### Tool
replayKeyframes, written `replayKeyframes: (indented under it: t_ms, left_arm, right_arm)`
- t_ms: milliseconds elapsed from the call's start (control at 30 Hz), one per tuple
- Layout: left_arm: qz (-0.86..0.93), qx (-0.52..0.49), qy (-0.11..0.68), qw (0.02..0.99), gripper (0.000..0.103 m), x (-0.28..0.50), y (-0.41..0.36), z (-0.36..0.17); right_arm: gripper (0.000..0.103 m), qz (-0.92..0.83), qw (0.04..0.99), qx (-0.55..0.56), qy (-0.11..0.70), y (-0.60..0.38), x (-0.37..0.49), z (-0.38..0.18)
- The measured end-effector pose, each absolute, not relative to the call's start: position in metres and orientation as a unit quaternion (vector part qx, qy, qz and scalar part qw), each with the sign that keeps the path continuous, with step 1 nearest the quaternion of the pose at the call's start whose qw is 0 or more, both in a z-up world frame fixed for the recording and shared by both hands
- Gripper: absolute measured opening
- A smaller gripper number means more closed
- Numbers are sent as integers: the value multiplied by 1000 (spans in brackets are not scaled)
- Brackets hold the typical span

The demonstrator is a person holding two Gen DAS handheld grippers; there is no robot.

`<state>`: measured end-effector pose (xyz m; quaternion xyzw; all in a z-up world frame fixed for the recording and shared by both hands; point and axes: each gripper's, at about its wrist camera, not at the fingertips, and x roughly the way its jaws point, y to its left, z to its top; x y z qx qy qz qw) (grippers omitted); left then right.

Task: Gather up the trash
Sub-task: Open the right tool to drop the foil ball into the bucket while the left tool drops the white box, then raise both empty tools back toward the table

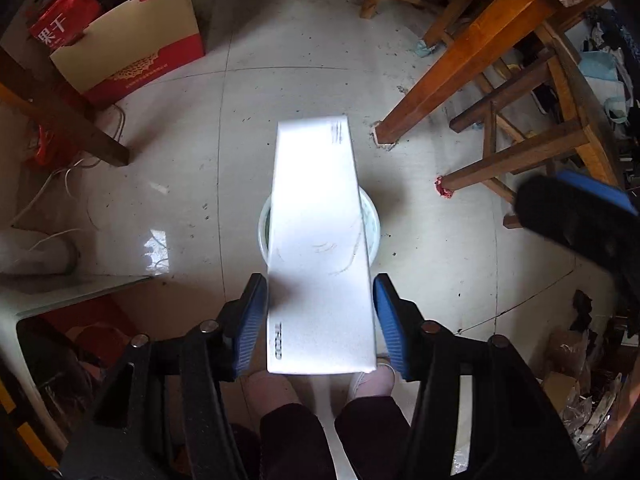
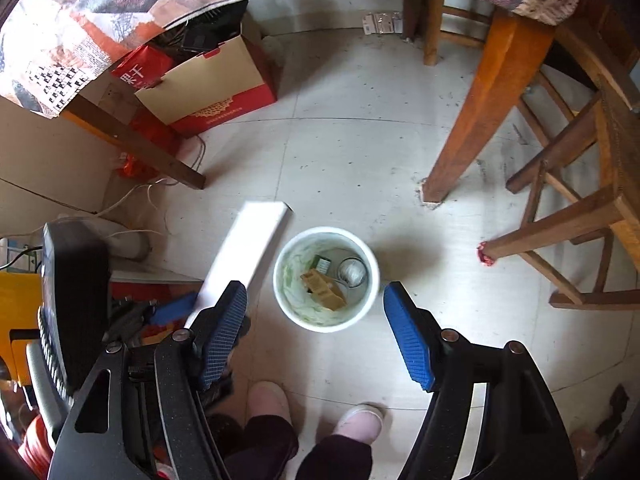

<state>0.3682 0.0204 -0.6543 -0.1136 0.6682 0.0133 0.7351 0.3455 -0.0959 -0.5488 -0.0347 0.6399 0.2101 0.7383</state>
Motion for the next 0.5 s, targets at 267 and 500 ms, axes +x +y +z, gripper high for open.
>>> replayKeyframes:
  t_ms: [267,500]
  left_arm:
    - [18,-124,657,743,57,375,25,-605]
    - [23,-91,635,767,57,365,27,-513]
  right_arm:
    - [68,202,747,-24,634,-104,347,-509]
    - [68,197,762,-18,616,-105,344,-437]
